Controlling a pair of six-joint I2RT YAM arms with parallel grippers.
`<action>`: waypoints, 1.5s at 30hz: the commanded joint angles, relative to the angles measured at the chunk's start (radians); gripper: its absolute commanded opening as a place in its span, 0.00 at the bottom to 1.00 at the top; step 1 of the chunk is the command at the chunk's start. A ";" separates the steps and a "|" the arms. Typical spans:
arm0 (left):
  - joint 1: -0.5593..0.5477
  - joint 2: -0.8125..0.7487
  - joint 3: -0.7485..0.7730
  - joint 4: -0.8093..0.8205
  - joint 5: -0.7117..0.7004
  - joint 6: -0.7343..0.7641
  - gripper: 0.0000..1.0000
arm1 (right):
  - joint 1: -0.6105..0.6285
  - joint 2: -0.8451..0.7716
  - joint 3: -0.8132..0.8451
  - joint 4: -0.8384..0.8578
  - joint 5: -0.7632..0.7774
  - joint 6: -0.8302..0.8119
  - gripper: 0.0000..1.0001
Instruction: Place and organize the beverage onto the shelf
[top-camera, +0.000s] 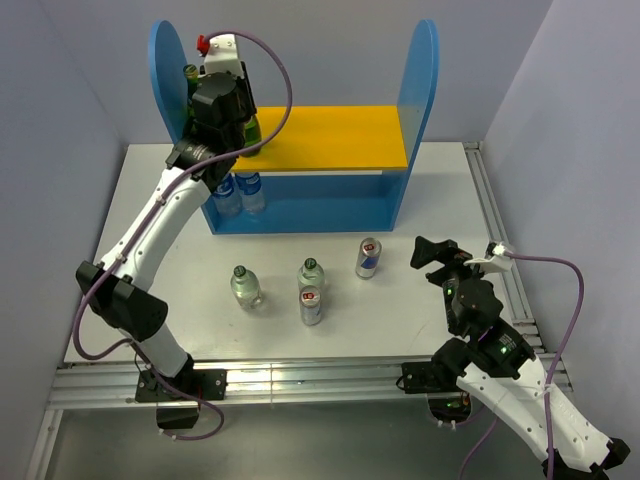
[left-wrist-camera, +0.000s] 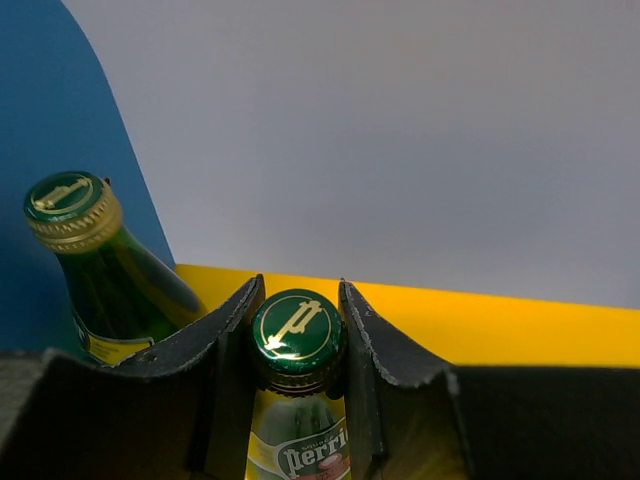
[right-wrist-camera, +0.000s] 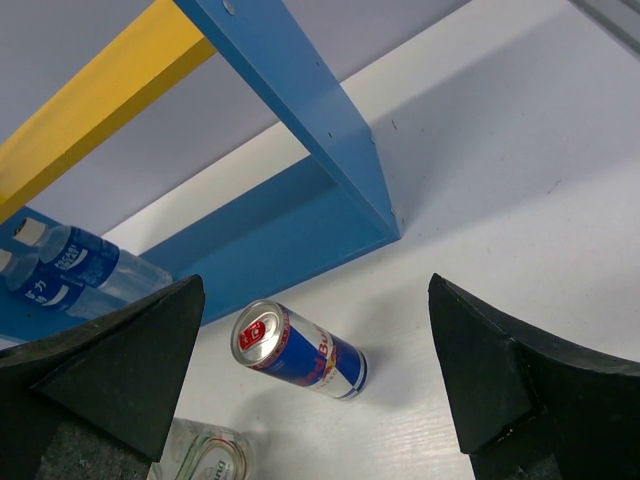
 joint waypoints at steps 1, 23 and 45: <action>0.030 0.017 0.071 0.117 0.009 0.014 0.00 | 0.006 0.006 -0.010 0.040 0.005 0.005 1.00; 0.072 0.015 0.042 0.117 0.077 -0.018 0.73 | 0.006 0.009 -0.015 0.042 0.004 0.010 1.00; -0.380 -0.440 -0.364 -0.090 -0.241 -0.089 0.99 | 0.006 -0.008 -0.023 0.037 -0.003 0.013 1.00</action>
